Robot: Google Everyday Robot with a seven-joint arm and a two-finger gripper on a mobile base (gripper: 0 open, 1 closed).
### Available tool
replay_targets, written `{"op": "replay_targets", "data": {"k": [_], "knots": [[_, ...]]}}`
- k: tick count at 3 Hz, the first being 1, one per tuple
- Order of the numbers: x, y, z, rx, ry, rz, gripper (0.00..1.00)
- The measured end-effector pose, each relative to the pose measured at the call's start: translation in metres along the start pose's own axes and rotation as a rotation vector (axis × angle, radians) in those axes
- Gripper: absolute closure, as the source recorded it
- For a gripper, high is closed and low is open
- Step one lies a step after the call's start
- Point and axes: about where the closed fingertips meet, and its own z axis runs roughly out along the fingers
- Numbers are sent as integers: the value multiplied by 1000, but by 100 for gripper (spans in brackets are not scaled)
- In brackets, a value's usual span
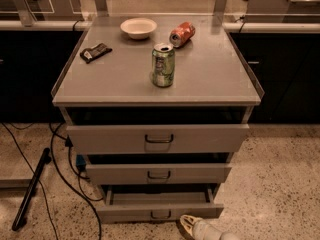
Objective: Close bottom drawer
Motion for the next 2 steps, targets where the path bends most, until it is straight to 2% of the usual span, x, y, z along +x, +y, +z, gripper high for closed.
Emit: {"op": "replay_targets", "data": {"k": [2], "knots": [[-6, -28, 28, 37, -13, -27, 100]]}}
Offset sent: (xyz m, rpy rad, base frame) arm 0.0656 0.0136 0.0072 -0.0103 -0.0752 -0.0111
